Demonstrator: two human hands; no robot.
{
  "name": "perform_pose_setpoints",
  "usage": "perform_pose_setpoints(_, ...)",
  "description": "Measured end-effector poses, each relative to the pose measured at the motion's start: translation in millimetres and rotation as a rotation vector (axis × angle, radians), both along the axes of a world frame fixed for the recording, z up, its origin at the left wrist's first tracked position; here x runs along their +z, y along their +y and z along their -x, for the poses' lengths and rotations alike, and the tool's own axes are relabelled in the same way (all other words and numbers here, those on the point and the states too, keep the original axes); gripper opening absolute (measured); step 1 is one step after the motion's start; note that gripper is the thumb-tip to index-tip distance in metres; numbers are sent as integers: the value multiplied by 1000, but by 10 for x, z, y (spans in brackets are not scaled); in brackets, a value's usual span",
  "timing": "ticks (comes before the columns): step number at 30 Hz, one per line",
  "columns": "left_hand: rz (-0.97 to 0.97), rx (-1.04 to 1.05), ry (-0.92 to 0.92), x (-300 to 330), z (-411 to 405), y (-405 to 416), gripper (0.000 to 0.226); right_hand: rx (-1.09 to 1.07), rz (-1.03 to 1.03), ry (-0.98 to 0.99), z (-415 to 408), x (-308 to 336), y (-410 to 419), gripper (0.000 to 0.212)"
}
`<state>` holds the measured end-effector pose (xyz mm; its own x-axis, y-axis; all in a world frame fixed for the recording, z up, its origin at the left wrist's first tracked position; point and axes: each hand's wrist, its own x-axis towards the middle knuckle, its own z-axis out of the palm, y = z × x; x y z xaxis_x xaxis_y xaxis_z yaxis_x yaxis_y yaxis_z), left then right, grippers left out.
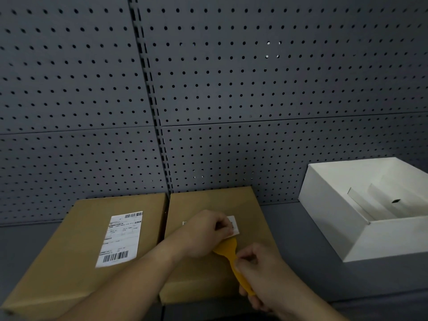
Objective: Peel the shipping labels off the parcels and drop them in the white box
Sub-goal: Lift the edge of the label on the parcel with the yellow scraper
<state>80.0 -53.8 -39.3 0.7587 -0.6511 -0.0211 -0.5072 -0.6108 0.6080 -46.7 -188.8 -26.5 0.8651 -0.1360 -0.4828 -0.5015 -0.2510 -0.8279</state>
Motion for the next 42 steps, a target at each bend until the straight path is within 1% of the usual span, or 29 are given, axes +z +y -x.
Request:
perform_pose_setpoints(3, 4, 8, 17, 3, -2, 1, 16, -16, -11, -7, -8, -21, 26, 6)
perform_pose_setpoints(7, -8, 9, 24, 19, -5, 3, 18, -1, -16, 3, -14, -20, 51, 7)
perform_pose_setpoints(15, -19, 16, 23, 46, -10, -2, 19, -14, -37, -36, -32, -28, 118, 8)
perform_pose_setpoints(21, -14, 15, 45, 51, -13, -2, 19, -35, -68, -39, -37, -31, 181, 4)
perform_pose_setpoints(26, 2, 28, 57, 29, -29, 0, 17, -34, -71, -48, -47, -41, 200, 5)
perform_pose_setpoints(35, 18, 1, 43, -8, -6, 20, 16, -76, -3, -57, 86, 165, -281, 7)
perform_pose_setpoints(39, 33, 14, 56, -21, -13, 29, 15, -172, 65, -127, 105, 180, -588, 8)
perform_pose_setpoints(42, 31, 14, 49, -55, -17, 37, 10, -252, 163, -165, 68, 138, -839, 16)
